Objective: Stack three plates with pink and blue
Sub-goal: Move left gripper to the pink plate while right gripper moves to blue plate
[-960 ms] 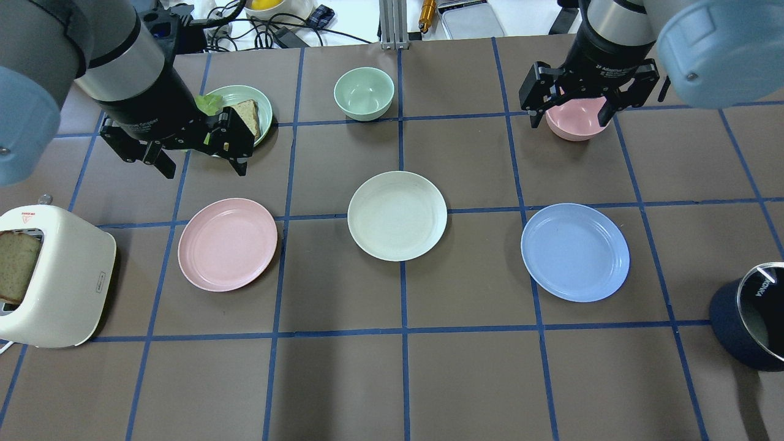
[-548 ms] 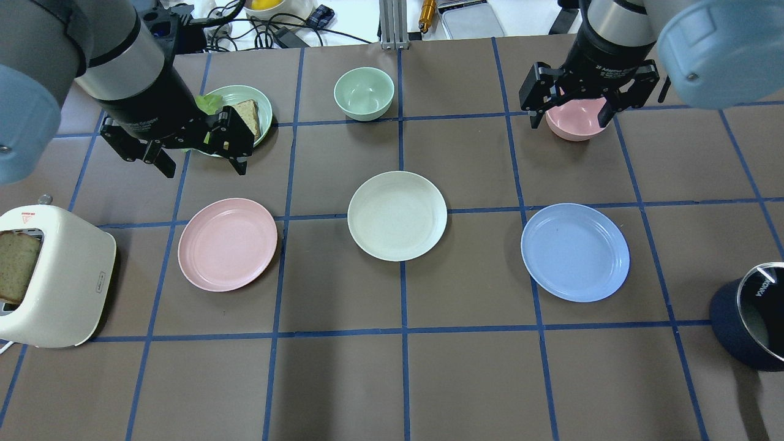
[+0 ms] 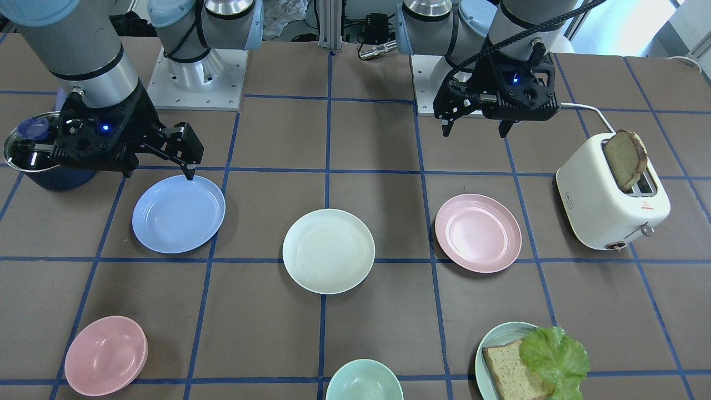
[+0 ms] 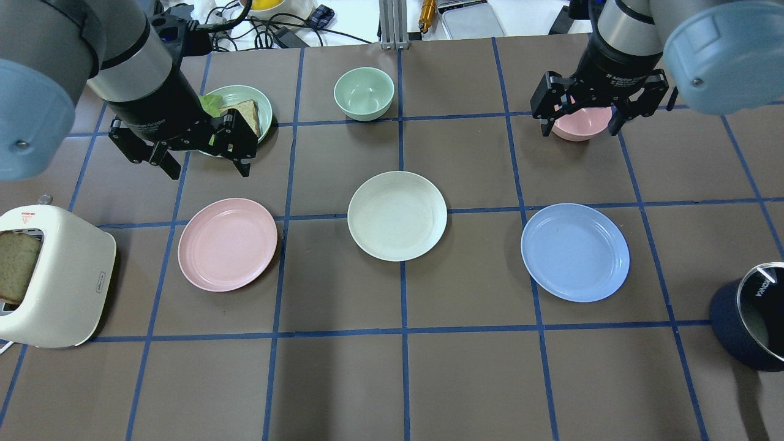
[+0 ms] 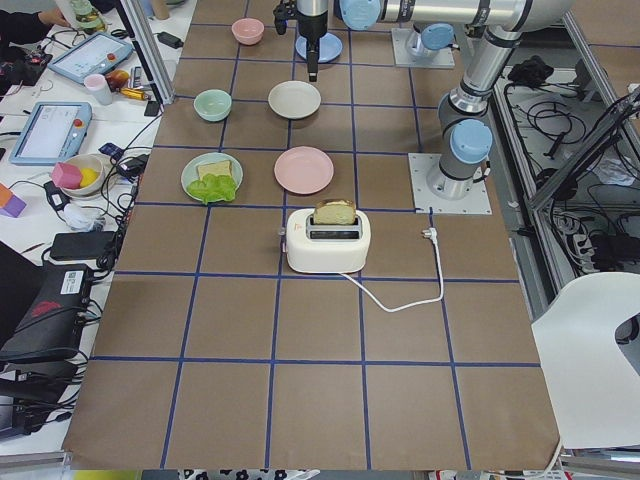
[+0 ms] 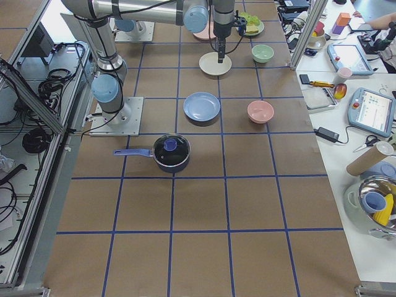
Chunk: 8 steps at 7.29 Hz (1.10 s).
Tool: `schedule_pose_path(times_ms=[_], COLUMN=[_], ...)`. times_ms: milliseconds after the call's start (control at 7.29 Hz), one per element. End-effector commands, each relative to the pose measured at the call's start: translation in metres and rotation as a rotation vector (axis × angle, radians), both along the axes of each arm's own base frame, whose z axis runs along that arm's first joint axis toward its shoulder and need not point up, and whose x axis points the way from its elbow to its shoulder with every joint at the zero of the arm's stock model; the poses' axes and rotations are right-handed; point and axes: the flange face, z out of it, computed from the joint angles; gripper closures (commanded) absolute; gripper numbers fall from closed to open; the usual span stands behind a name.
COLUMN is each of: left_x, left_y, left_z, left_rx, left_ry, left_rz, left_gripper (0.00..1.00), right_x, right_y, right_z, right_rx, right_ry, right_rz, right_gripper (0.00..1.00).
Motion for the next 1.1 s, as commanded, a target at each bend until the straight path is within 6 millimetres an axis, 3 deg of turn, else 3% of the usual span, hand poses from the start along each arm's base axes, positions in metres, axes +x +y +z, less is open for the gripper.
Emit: schedule_pose_path(times_ms=[0, 274, 411, 685, 960], left_x=[0.001, 0.002, 0.002, 0.003, 0.004], left_y=[0.001, 0.007, 0.008, -0.003, -0.012], left_z=[-0.045, -0.103, -0.119, -0.144, -0.167], left_rx=[0.012, -0.039, -0.043, 0.002, 0.048], left_ry=[0.004, 0.004, 0.004, 0.003, 0.003], left_rz=[0.001, -0.003, -0.002, -0.005, -0.006], left_gripper=[0.02, 0.10, 0.13, 0.30, 0.44], right_x=[-0.058, -0.123, -0.147, -0.164, -0.179], right_y=[0.002, 0.017, 0.031, 0.062, 0.078], right_z=[-0.037, -0.101, -0.134, -0.189, -0.213], right_rx=[0.062, 0.051, 0.044, 0.039, 0.041], right_ry=[-0.011, -0.025, -0.030, -0.154, -0.184], right_rz=[-0.014, 0.068, 0.092, 0.057, 0.048], right_gripper=[0.00, 0.00, 0.00, 0.03, 0.11])
